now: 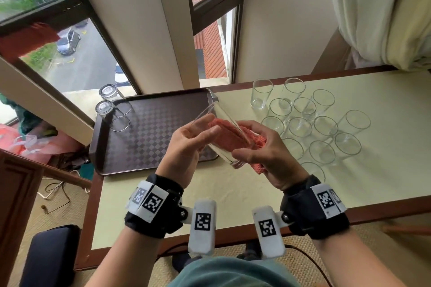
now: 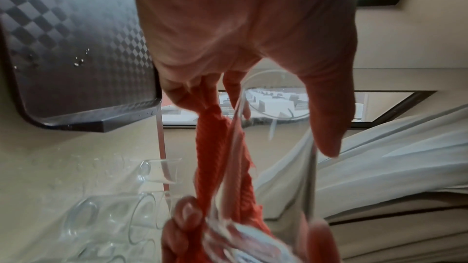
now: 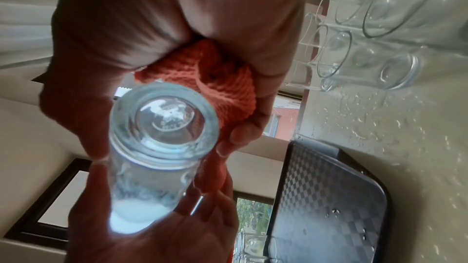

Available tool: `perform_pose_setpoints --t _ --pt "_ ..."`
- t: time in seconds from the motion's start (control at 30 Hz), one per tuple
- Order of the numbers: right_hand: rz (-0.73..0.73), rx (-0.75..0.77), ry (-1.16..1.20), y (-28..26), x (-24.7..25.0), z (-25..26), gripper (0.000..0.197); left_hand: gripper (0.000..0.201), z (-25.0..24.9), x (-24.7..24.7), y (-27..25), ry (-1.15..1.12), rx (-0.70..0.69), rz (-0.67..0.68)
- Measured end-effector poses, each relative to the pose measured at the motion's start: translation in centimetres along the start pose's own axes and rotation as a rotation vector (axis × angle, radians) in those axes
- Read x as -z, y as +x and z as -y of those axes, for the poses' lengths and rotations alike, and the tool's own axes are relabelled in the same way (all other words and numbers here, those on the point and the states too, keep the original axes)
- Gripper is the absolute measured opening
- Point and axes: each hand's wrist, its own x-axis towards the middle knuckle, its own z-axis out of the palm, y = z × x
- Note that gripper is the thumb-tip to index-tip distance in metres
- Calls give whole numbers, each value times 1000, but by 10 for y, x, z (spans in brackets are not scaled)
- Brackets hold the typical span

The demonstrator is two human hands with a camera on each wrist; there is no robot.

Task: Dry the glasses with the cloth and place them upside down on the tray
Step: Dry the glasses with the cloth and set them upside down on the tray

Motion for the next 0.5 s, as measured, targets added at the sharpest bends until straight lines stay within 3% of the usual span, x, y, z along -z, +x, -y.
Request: perform_pose_setpoints --t 0.1,0.27,0.33,0.43,0.5 --pt "38 2 -43 -3 9 5 76 98 3 6 1 24 4 67" --pt "169 -73 -170 -2 21 18 66 108 -1 17 -3 153 134 220" --pt "197 -100 -214 0 22 20 65 101 -6 19 -4 205 186 290" --pt "133 -109 -263 4 18 18 71 75 -11 20 -3 277 166 285" --pt "80 -92 -232 4 11 18 68 76 -11 23 -4 278 84 230"
